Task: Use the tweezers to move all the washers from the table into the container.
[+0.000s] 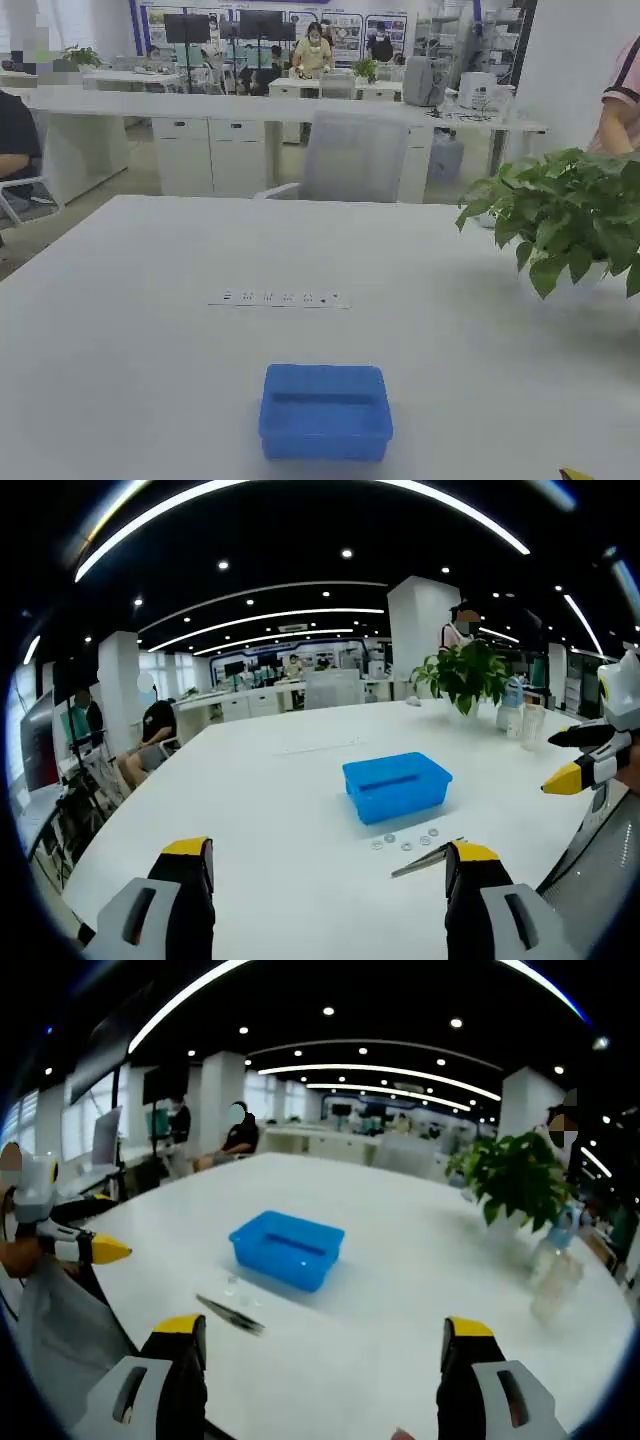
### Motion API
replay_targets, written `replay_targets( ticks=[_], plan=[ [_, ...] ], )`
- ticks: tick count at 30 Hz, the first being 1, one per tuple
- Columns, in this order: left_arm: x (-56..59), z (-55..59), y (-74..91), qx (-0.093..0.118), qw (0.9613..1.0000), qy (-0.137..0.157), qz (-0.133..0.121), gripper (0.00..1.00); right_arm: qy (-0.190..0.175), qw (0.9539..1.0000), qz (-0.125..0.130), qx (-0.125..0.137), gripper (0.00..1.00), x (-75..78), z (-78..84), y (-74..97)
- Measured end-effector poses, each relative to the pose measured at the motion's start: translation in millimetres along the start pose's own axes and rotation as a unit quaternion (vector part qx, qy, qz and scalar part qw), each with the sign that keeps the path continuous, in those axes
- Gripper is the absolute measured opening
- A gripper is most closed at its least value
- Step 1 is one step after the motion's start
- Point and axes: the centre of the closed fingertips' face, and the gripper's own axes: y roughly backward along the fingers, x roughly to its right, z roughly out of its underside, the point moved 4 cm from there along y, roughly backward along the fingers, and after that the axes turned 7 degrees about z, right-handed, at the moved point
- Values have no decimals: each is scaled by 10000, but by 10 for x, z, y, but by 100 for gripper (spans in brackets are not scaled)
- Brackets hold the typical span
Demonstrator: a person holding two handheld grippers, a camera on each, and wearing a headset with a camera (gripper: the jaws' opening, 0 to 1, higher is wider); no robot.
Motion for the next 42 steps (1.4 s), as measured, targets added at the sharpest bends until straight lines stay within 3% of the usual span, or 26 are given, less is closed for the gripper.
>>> replay_targets(
  ticks=[3, 8, 13, 16, 22, 29, 37, 42],
  plan=[
    [11, 95, -28, -322, 9994, -87, 58, 99, -50, 10000, 16, 36, 95, 21, -6, -5],
    [34, 71, -48, -398, 9990, -134, 156, 99, -202, 9997, 58, 109, 96, 48, -46, 51],
    [57, -1, -60, -341, 9989, -241, 228, 98, -428, 9989, 92, 144, 96, 45, -77, 104],
    [52, -44, -65, -215, 9992, -280, 212, 94, -377, 9991, 123, 138, 95, 33, -122, 132],
    [77, -116, -72, -176, 9991, -88, 389, 99, -415, 9988, 172, 188, 95, 31, -210, 152],
    [51, -115, -95, -182, 9988, -114, 450, 99, -224, 9993, 271, 121, 95, 45, -255, 123],
    [-54, -58, -99, -261, 9989, 31, 376, 99, -217, 9996, 200, -23, 94, 20, -233, 48],
    [-92, 10, -111, -370, 9987, -28, 341, 99, -182, 9997, 142, -96, 94, 16, -217, 16]
  ],
)
